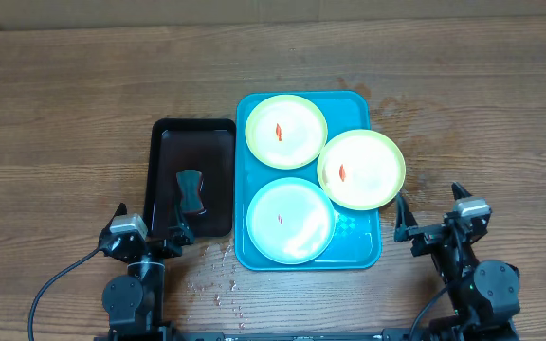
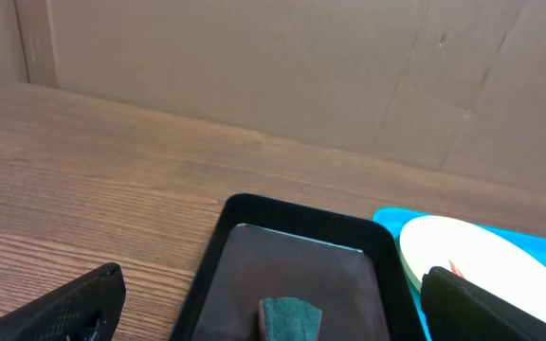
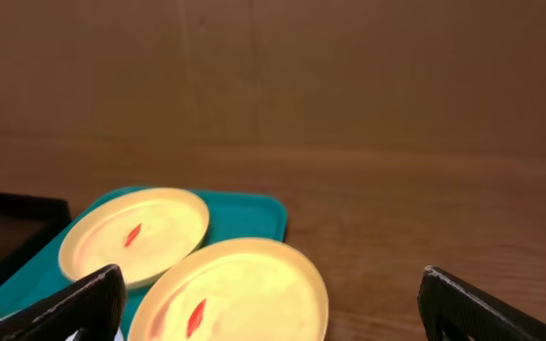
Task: Clean dirty plates on tray and stack at the side
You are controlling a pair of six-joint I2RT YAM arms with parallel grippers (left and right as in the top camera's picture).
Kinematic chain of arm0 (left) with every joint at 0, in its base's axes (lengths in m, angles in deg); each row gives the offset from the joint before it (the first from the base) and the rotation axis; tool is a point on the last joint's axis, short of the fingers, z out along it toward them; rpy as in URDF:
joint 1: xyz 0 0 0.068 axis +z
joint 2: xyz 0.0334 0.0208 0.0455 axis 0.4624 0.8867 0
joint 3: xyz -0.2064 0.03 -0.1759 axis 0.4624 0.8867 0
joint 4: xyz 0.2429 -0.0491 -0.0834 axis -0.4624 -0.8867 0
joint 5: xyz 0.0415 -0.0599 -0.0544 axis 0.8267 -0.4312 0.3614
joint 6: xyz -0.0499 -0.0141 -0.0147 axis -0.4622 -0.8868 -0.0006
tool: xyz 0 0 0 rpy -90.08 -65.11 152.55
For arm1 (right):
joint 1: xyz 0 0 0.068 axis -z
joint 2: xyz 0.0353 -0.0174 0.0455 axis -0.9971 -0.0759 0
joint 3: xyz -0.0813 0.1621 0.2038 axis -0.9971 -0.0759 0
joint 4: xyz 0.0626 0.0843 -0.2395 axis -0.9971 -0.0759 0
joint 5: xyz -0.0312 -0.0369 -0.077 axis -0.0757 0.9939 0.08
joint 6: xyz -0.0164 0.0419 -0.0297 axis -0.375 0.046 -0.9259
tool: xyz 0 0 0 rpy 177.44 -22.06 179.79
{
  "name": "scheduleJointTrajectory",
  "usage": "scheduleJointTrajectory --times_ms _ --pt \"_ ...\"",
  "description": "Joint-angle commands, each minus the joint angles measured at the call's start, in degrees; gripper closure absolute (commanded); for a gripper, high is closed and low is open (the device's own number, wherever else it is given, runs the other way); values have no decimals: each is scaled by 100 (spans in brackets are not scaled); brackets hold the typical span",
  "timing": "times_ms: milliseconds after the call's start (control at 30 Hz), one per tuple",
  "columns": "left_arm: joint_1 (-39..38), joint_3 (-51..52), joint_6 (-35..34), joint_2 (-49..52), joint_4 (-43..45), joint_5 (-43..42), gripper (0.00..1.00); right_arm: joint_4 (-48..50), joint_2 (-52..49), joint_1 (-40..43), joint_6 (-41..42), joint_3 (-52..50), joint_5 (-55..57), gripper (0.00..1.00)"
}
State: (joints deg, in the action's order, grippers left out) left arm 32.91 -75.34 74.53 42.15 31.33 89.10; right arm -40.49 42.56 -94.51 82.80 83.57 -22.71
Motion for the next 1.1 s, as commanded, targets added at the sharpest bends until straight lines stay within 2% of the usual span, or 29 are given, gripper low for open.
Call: scheduleJointTrajectory --times_ms 0,200,600,933,1067 --pt "39 22 90 0 -2 -20 0 94 387 164 -72 111 90 0" --pt "39 22 90 0 -2 -20 0 361 774 337 -70 63 70 0" --pt "39 22 90 0 -2 -20 0 1567 780 450 -66 -409 -177 0" --pt "39 22 90 0 -2 -20 0 1543 780 450 -46 -1169 -468 0" --pt "39 22 90 0 -2 -20 0 981 780 448 -31 -1156 -470 0"
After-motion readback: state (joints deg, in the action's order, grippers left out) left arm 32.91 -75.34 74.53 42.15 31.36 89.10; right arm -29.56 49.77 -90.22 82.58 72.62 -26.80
